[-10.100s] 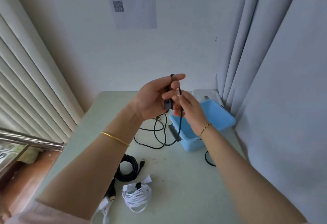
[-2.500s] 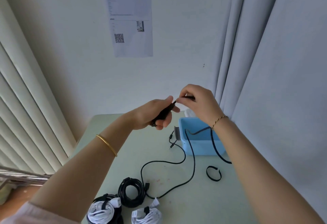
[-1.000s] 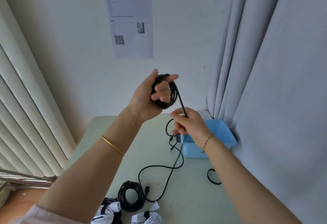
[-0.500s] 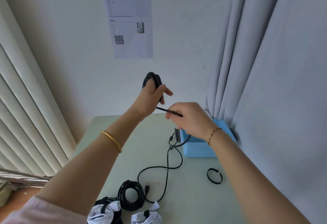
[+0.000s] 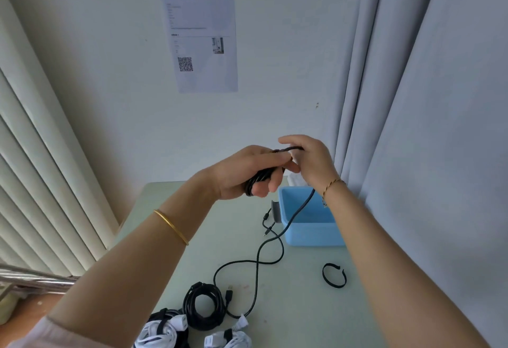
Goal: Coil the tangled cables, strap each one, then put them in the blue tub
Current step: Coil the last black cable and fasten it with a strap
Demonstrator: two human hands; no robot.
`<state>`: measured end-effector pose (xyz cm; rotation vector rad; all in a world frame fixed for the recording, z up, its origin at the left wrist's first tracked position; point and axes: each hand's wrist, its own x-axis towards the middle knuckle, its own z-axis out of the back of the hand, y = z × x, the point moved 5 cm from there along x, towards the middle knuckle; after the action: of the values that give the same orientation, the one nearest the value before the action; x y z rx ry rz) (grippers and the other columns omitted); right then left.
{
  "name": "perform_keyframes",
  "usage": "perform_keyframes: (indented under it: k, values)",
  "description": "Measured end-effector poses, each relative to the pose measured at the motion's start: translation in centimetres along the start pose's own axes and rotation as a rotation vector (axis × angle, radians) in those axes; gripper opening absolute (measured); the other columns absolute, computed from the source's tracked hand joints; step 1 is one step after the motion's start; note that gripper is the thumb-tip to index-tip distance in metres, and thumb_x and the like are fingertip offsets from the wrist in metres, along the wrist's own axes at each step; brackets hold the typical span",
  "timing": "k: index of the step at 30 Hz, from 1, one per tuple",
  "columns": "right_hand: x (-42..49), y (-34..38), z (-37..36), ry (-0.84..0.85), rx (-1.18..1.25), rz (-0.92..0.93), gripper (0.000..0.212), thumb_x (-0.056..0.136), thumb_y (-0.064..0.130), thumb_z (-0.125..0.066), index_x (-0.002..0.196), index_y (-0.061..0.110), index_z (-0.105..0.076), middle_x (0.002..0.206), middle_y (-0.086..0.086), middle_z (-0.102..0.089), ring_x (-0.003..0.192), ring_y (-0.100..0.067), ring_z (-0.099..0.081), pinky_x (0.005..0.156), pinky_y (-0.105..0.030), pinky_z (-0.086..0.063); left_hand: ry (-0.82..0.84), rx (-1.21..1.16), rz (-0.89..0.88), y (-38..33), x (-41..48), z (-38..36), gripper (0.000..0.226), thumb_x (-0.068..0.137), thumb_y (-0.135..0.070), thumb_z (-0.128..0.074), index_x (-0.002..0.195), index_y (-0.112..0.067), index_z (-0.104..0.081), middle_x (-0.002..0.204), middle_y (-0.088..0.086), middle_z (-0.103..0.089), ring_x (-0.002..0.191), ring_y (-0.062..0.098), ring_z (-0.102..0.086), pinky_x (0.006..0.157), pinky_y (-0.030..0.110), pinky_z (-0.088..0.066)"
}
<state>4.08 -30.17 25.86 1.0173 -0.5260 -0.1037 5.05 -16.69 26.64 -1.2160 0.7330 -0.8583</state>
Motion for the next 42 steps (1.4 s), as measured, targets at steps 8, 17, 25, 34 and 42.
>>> perform_keyframes:
  k: [8,17,25,34,42]
  values:
    - [-2.2,-2.2,-3.7,0.249,0.098,-0.16,0.023,0.096,0.016,-0.035,0.073,0.022,-0.037,0.056,0.001,-0.04,0.044,-0.011,-0.027,0.04,-0.02,-0.024,-0.075,-0.824,-0.104,-0.8,0.7,0.8,0.029,0.091,-0.028,-0.038,0.09,-0.006,-0.057,0.048,-0.008,-0.05,0.03,0.002,-0.033,0.032,0.012,-0.026]
    - [-5.8,-2.0,-6.3,0.578,-0.103,-0.131,0.009,0.095,0.018,-0.039,0.093,0.015,-0.047,0.064,0.0,-0.05,0.043,-0.013,-0.044,0.046,-0.026,-0.043,-0.394,-1.08,-0.29,-0.7,1.2,3.6,0.023,0.103,-0.021,-0.036,0.083,-0.012,-0.042,0.114,0.016,-0.068,0.054,0.01,-0.05,0.05,0.018,-0.043]
    - [-4.4,1.3,-3.6,0.337,-0.16,0.07,0.02,0.086,0.006,-0.051,0.085,0.016,-0.069,0.05,0.012,-0.049,0.051,-0.008,-0.042,0.058,-0.026,-0.04,-0.72,-0.077,-0.114,1.4,0.5,5.1,0.026,0.097,-0.004,-0.043,0.12,0.007,-0.05,0.092,-0.005,-0.059,0.069,0.01,-0.055,0.062,0.02,-0.051]
    - [-2.5,4.5,0.0,0.025,-0.541,0.176,0.026,0.083,0.01,-0.05,0.092,0.027,-0.067,0.083,0.009,-0.061,0.08,-0.014,-0.056,0.068,-0.028,-0.043,-0.417,0.311,0.033,1.3,0.5,3.1,0.012,0.095,0.0,-0.039,0.087,-0.003,-0.048,0.071,0.013,-0.066,0.057,0.021,-0.064,0.057,0.028,-0.052]
    - [0.3,1.7,0.9,0.025,-0.465,0.133,0.043,0.093,0.007,-0.038,0.118,0.03,-0.064,0.113,0.006,-0.061,0.104,-0.013,-0.054,0.084,-0.027,-0.041,-0.025,-0.029,0.071,0.6,-0.4,0.5,0.037,0.094,-0.033,-0.053,0.087,0.004,-0.051,0.048,0.0,-0.037,0.039,0.013,-0.033,0.046,0.025,-0.032]
